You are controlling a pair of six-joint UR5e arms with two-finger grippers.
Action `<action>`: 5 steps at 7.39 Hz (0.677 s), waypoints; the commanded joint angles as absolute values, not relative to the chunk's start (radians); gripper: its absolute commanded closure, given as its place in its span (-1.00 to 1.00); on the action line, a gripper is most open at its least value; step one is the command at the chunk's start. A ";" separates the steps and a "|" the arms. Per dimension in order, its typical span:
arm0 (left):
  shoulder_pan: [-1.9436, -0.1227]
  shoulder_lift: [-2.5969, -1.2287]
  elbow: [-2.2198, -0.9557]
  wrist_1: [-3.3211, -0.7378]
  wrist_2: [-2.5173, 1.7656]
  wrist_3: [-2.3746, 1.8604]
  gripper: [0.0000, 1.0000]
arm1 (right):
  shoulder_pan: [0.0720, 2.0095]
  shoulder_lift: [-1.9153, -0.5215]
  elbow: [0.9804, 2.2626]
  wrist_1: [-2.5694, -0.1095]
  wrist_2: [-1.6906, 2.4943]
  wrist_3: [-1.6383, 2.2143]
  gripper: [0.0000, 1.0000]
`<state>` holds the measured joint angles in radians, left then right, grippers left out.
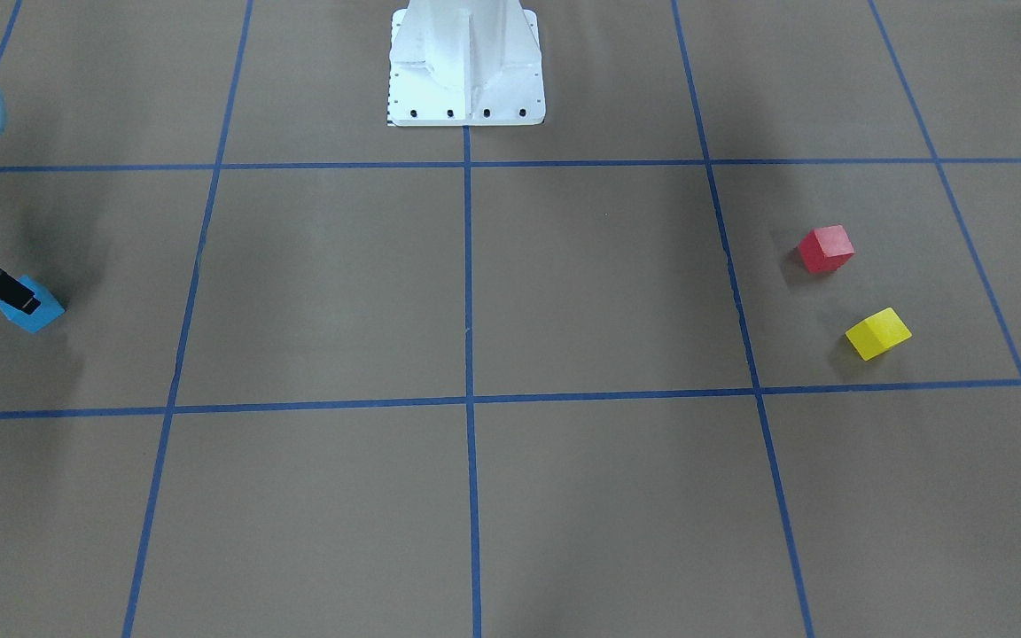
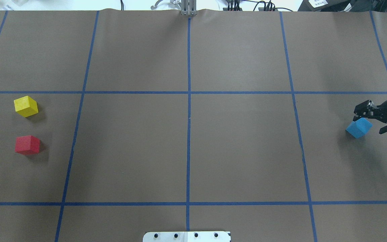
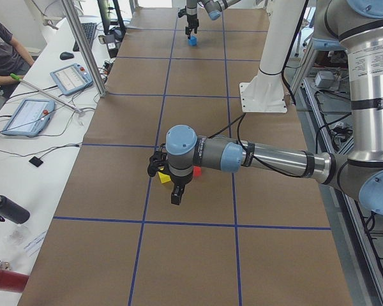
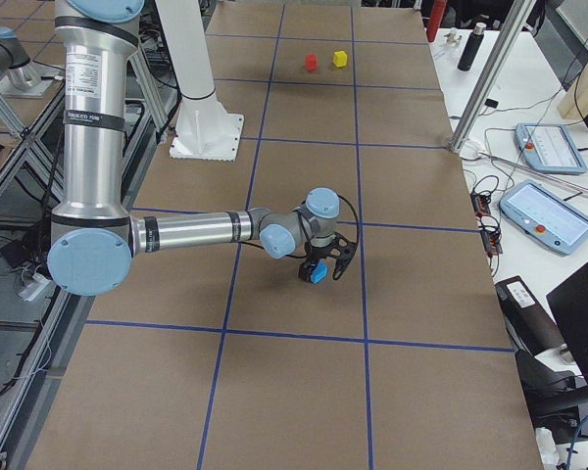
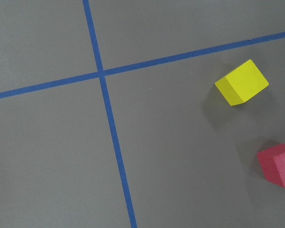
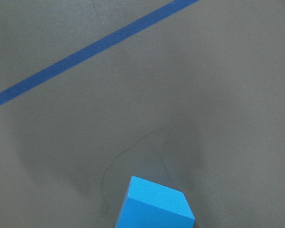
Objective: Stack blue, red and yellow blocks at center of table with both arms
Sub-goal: 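Lower the right gripper onto the blue cube and close on it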
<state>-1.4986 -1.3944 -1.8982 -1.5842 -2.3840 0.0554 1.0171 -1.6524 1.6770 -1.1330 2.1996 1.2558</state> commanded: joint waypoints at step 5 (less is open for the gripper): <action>-1.499 -1.393 -1.907 -1.586 -2.382 0.057 -1.00 | 0.985 -1.640 1.637 -1.076 2.195 1.376 -0.96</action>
